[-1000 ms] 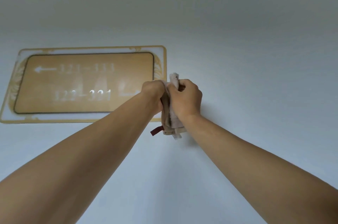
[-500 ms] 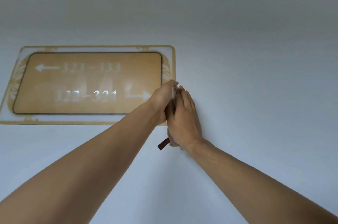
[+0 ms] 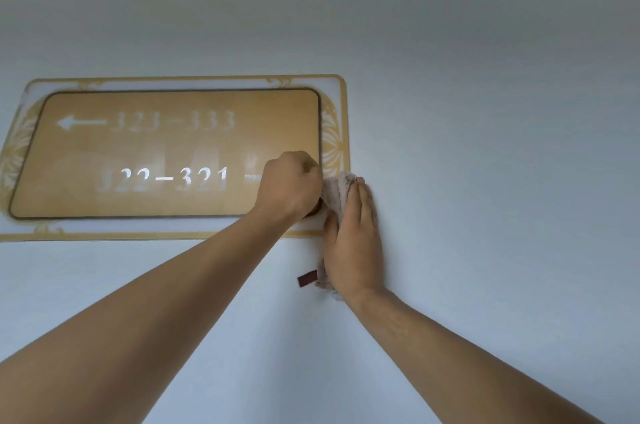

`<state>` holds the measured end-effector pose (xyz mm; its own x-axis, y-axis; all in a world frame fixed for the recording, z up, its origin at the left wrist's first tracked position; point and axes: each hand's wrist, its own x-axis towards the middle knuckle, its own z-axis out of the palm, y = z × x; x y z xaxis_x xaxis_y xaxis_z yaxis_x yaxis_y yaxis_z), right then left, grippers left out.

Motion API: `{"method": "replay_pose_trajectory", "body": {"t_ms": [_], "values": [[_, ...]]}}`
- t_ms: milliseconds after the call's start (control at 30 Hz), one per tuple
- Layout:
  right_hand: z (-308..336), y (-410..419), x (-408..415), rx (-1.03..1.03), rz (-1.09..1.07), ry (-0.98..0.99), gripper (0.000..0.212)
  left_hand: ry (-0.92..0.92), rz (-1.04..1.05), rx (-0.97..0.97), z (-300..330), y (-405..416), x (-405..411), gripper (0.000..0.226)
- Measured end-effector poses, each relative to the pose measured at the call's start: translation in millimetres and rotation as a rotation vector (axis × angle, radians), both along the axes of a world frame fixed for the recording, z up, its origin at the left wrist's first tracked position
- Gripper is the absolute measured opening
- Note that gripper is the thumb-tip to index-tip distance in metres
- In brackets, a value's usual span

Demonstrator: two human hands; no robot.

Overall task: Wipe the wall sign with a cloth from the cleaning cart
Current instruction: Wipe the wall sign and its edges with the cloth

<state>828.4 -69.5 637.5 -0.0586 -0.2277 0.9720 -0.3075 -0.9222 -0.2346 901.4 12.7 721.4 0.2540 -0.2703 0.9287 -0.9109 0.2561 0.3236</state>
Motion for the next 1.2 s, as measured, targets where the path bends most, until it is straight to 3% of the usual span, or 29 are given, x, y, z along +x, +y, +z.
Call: {"method": "replay_pose_trajectory", "body": {"t_ms": [133, 267, 700, 1033, 1200], "values": [[7.9, -4.4, 5.1, 0.002, -0.085, 0.028, 0.057, -0.279, 0.146, -0.109, 6.3, -11.6, 17.2, 0.034], [15.2, -8.8, 7.0, -0.013, -0.111, 0.049, 0.057, -0.395, 0.191, -0.21, 14.0, -22.2, 29.3, 0.033], [107.0, -14.5, 5.6, -0.075, -0.167, 0.077, 0.057, -0.344, 0.284, -0.266, 78.3, -31.0, 50.7, 0.054], [209.4, -12.7, -2.4, -0.105, -0.183, 0.162, 0.054, -0.486, 0.501, -0.326, 75.7, -25.3, 75.1, 0.036], [243.4, -7.1, -11.5, -0.119, -0.17, 0.224, 0.047, -0.411, 0.597, -0.368, 86.8, -12.0, 97.0, 0.044]]}}
